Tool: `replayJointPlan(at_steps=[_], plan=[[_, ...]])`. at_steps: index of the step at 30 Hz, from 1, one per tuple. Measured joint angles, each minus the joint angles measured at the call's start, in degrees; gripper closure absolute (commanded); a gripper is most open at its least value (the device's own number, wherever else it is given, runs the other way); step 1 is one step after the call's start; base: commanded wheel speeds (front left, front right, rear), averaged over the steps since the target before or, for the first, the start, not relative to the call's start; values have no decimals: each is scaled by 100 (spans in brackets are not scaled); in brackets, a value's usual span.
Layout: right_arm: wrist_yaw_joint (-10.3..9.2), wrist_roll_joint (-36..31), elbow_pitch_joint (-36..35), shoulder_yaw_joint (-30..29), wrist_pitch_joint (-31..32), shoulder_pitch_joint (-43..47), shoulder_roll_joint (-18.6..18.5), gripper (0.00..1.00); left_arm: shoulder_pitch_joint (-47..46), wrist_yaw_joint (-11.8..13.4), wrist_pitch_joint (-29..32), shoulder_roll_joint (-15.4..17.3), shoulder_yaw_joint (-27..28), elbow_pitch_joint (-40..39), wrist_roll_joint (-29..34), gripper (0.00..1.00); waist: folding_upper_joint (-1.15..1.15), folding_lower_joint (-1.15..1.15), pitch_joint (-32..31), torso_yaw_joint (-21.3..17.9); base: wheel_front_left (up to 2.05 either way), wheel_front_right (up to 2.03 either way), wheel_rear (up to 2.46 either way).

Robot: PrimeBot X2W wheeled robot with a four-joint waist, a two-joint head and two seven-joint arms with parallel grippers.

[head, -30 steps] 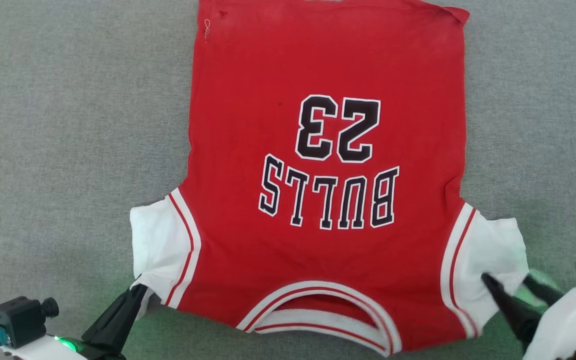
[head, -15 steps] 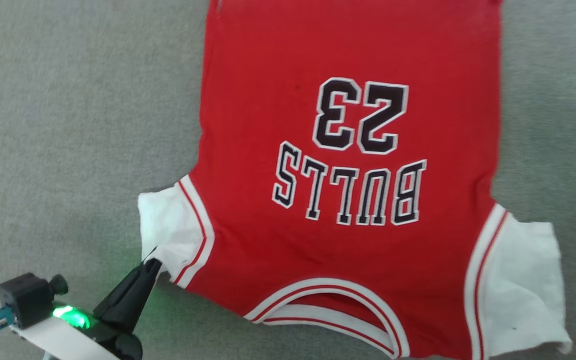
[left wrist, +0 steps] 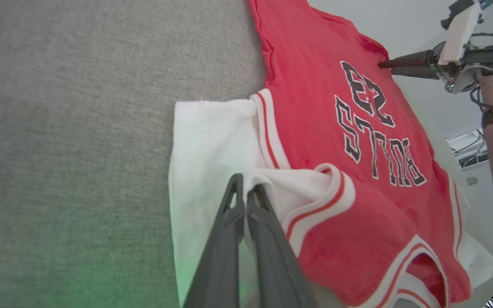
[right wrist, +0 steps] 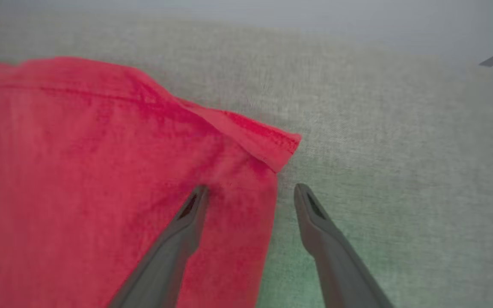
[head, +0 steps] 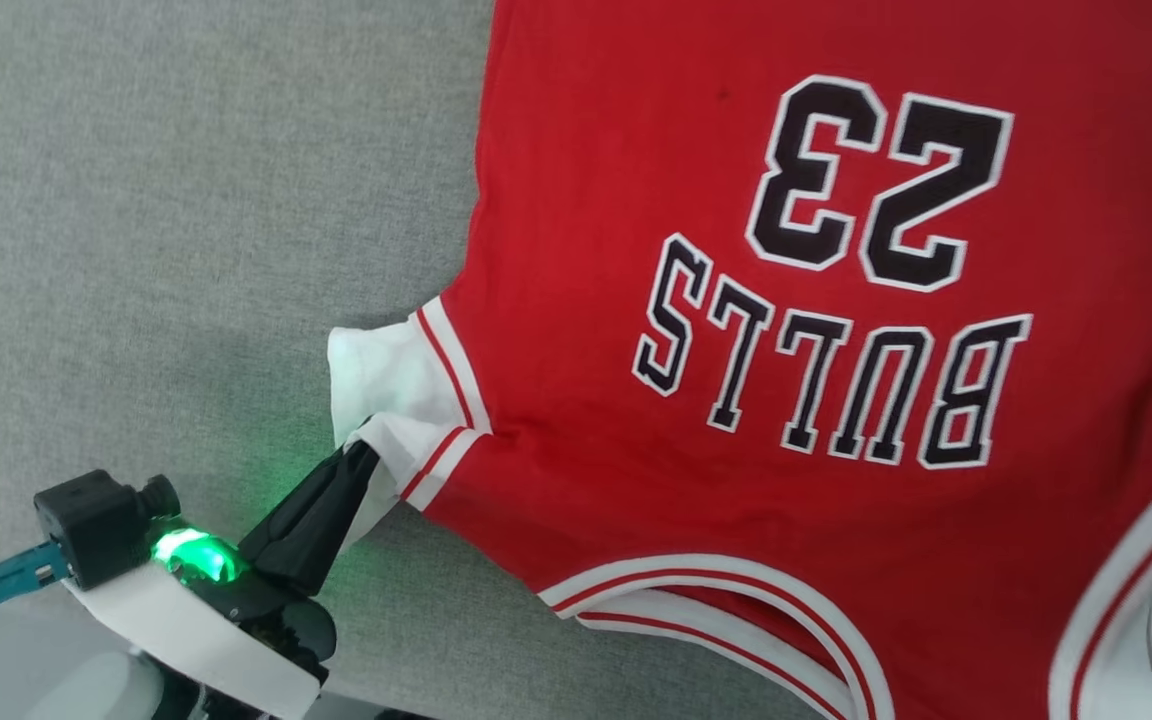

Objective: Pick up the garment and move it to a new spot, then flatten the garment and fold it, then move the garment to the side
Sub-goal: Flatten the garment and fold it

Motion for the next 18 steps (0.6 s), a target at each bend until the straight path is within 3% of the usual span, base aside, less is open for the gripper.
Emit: replayJointPlan(at_steps=[8,9,10,18], plan=[[-1,-683,592,-230,421,-618,124,0,-176,0,0,-13,-33,-14,-58,100,0,0,308,205,0,0,0],[-1,-693,621,-257,455,-640,152,31,-187,0,0,-12,-30,-18,-59,100,0,0,315,203,0,0,0],[-1,-709,644,-254,477,-655,170,100,-187,0,0,-11,-29,-18,-60,100,0,0,315,196,0,0,0],[1,-653,784,-300,314,-626,307,100,-182,0,0,20,53,22,-74,100,0,0,124,60,0,0,0]])
